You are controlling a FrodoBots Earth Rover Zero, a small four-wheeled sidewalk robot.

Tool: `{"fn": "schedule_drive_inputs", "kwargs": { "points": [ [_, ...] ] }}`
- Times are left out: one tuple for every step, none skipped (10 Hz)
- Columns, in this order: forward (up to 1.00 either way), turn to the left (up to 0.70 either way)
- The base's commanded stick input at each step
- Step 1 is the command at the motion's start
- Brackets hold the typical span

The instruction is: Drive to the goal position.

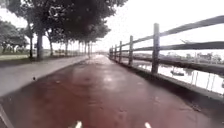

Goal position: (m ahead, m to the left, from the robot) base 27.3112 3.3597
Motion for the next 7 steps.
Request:
{"fn": "schedule_drive_inputs", "kwargs": {
  "points": [
    [0.5, 0.0],
    [0.5, 0.0],
    [0.5, 0.0],
    [0.5, 0.0],
    [0.5, 0.0],
    [0.5, 0.0],
    [0.5, 0.0]
  ]
}}
